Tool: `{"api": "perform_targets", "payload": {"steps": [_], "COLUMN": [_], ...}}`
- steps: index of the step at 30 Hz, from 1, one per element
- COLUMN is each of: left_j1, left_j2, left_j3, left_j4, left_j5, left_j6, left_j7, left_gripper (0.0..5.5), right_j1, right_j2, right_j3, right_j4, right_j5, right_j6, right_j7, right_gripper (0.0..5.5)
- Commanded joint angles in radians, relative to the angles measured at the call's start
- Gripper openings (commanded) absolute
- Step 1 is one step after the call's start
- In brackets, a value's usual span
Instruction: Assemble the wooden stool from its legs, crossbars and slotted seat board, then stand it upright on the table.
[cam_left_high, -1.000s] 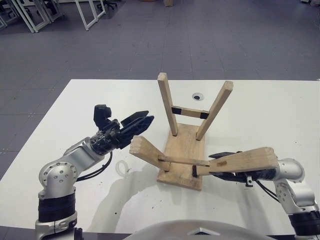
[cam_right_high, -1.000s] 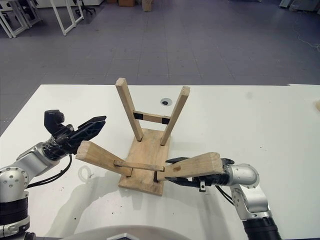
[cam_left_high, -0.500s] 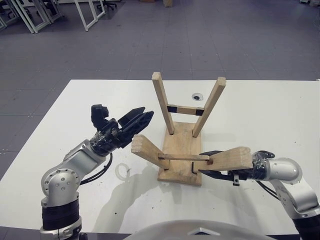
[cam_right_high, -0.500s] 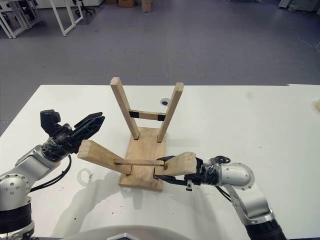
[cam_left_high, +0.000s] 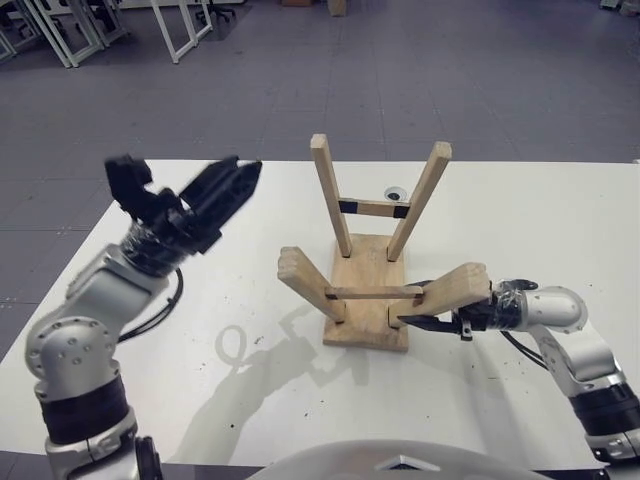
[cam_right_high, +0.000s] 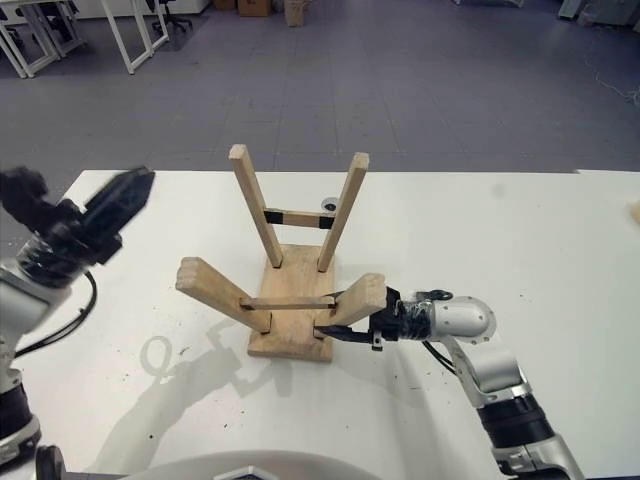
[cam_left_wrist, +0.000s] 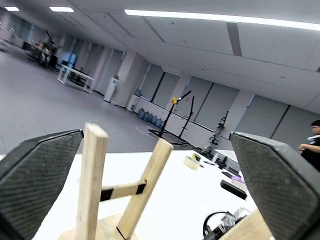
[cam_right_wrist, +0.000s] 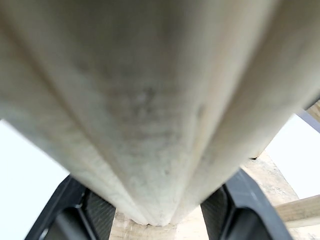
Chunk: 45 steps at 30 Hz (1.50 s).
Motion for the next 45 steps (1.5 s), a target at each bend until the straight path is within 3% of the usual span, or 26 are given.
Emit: {"api": "perform_targets", "payload": {"steps": [1, 6, 10, 14, 21, 30, 36, 45], "left_j1": [-0.192, -0.354, -0.334, -0.308, -0.294, -0.416, -0.277, -0.186], "left_j2": [0.058, 0.063, -0.073, -0.173, -0.182, -0.196, -0.091, -0.164], "left_j3": [-0.058, -0.287, -0.539, -0.675, -0.929, -0.888, -1.115, -1.146], "left_j4": [-0.114, -0.214, -0.243, -0.236, -0.246, -0.282, -0.277, -0.234], "left_j5": [-0.079, -0.211, -0.098, 0.036, 0.480, 0.841, 0.964, 1.078], "left_j6": [0.001, 0.040, 0.056, 0.078, 0.171, 0.128, 0.250, 0.256], "left_j7": [0.221, 0.500, 0.790, 0.919, 0.859, 0.720, 0.536, 0.431], "left_gripper": [5.47, 5.47, 5.47, 5.47, 4.30, 2.68, 2.68, 2.68], "right_j1": [-0.001, -0.030, -0.076, -0.114, -0.102, -0.092, -0.090, -0.180], "right_j2": [0.017, 0.049, 0.061, 0.064, 0.085, 0.083, 0.082, 0.095], "right_j3": [0.025, 0.023, 0.009, 0.001, 0.003, -0.003, -0.012, -0.022], "right_j4": [0.107, 0.158, 0.176, 0.220, 0.204, 0.198, 0.193, 0.236], "right_j5": [-0.100, -0.083, -0.041, -0.051, -0.048, -0.046, -0.029, -0.039], "right_j6": [0.012, 0.009, 0.037, 0.025, 0.031, 0.031, 0.055, 0.074], "right_j7": [-0.055, -0.084, -0.071, -0.061, -0.072, -0.074, -0.076, -0.061], "right_gripper": [2.03, 2.03, 2.03, 2.03, 2.03, 2.03, 2.03, 2.03]}}
